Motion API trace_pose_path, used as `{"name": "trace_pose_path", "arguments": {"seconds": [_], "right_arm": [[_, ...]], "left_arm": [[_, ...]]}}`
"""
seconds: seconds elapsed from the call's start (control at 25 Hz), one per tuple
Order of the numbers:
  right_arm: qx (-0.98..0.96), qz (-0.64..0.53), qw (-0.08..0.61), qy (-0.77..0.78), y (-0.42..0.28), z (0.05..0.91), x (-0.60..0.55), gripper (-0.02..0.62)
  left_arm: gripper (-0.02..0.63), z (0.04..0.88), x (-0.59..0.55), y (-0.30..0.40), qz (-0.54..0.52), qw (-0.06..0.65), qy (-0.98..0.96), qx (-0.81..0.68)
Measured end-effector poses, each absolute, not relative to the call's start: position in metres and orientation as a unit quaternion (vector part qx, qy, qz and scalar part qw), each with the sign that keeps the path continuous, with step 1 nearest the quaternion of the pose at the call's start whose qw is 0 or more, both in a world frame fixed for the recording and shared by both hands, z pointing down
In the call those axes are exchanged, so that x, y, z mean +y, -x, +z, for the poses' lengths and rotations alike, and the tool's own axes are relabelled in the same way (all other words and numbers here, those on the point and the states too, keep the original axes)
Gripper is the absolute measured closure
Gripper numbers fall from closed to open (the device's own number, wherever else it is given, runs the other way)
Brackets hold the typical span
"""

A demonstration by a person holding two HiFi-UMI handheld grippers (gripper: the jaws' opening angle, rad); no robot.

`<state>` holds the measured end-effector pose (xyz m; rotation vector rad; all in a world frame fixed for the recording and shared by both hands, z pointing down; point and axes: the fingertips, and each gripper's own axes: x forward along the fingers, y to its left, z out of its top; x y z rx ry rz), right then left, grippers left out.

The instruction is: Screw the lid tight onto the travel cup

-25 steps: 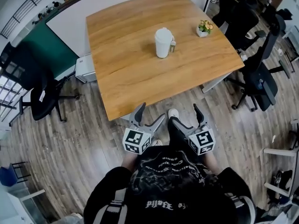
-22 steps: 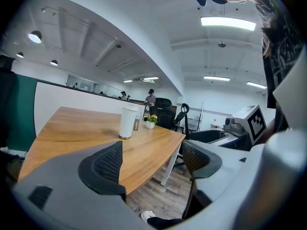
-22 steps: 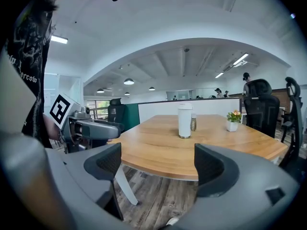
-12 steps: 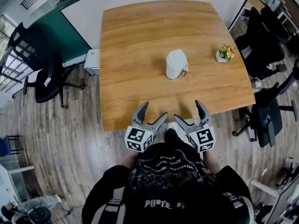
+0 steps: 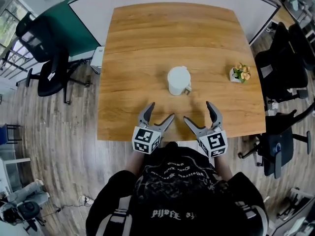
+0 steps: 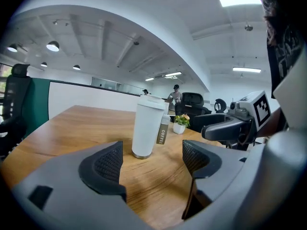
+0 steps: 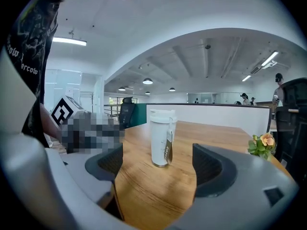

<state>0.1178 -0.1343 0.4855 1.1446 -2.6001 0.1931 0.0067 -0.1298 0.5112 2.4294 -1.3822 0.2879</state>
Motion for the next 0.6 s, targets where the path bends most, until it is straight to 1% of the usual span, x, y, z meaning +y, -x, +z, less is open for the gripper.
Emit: {"name": "trace_pose_path", "arguments": {"seconds": [0.4,0.6], "right_arm": [[-0.908,0.086,0.144,-0.385,-0.128,0.489,-0.163,0.152],[-0.903,0.082,0.147,-0.395,-0.133,0.485,-0.171,0.178]], "left_arm": [[0.201,0.524,-0.199,-0.018,0.124,0.176,-0.858,-0.466],[0.201,0.540,-0.223,-0.025,0.149,0.177,-0.870,-0.436]]}}
